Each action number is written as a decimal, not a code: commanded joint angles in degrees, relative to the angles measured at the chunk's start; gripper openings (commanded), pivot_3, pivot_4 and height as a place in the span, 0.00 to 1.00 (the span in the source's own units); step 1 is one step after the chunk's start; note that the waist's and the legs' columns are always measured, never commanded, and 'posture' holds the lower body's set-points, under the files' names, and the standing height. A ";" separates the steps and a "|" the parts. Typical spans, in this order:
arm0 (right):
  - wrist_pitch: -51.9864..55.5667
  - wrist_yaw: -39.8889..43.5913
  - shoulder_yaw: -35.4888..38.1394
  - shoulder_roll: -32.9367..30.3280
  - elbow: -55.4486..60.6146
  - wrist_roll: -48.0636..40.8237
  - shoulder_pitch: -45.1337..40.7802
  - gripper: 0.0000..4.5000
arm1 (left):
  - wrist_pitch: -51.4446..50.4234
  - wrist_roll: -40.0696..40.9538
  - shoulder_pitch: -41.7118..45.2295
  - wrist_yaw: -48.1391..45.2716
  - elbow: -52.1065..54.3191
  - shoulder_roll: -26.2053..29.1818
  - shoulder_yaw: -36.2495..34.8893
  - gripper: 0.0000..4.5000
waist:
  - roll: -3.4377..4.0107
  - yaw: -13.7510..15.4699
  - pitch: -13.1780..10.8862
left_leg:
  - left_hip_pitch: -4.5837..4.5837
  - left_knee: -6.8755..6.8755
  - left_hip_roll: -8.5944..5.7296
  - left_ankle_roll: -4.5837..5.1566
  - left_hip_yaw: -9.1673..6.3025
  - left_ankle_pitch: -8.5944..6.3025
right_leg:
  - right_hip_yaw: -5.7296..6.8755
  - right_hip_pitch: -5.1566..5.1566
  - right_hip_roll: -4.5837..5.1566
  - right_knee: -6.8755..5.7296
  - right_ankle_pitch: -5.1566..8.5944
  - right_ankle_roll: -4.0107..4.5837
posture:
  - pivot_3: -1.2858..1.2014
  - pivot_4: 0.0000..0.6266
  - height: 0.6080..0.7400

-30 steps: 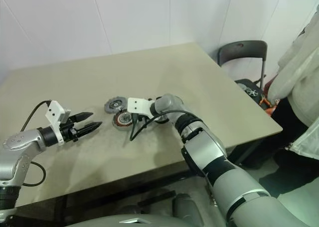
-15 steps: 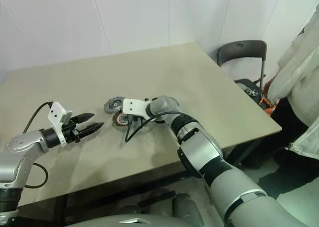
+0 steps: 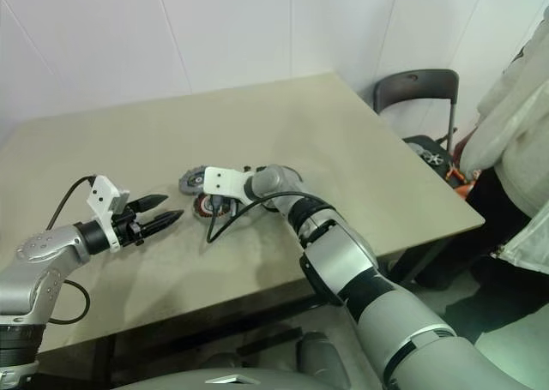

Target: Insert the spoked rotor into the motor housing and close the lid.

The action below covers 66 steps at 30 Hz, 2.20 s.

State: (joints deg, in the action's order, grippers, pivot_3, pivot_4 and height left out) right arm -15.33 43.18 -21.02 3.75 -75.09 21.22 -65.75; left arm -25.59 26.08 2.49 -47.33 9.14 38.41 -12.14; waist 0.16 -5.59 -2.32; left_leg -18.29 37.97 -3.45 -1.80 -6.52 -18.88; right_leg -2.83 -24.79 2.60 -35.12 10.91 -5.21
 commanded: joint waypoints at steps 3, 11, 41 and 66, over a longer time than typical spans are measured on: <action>-1.16 0.73 1.97 -0.59 0.89 -1.57 -1.45 0.16 | 0.22 0.37 0.88 -0.26 1.14 0.57 -0.50 0.68 | 0.00 0.02 0.00 | 0.00 0.00 0.00 0.00 0.00 0.00 | 0.00 0.00 0.00 0.00 0.00 0.00 | 0.52 0.00 1.00; -1.52 14.71 2.28 -1.87 1.87 -2.90 0.48 0.16 | 0.22 0.07 0.71 -0.61 1.03 0.37 0.18 0.68 | -0.01 -0.01 0.01 | 0.00 0.00 0.00 0.00 0.00 0.00 | 0.00 0.01 0.00 0.01 0.00 0.00 | 0.52 0.00 1.00; -0.56 -1.64 2.17 2.47 0.27 -0.02 -1.70 0.16 | -1.26 0.68 1.51 0.17 3.24 -0.45 1.73 0.68 | -0.01 -0.08 0.01 | 0.02 0.00 0.00 -0.03 -0.01 0.02 | 0.00 0.01 -0.01 -0.03 0.00 0.01 | 0.52 0.00 1.00; 1.99 -4.29 11.49 6.62 2.05 -10.74 -3.65 0.16 | 14.17 -3.88 11.96 -15.61 -29.99 18.64 -7.19 0.68 | -0.04 -1.19 -0.09 | -0.08 -0.10 0.00 -0.08 -0.09 0.04 | 0.03 -0.20 -0.06 -0.08 0.01 0.08 | 0.52 0.00 1.00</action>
State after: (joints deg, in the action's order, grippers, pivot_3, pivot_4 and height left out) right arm -13.77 40.00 -10.68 8.61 -73.19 11.88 -69.49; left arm -13.93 22.50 12.12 -61.74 -20.72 55.55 -17.66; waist 0.12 -6.78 -2.41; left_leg -18.39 37.87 -3.45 -1.89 -6.62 -18.83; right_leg -2.80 -24.98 2.58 -35.19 10.92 -5.13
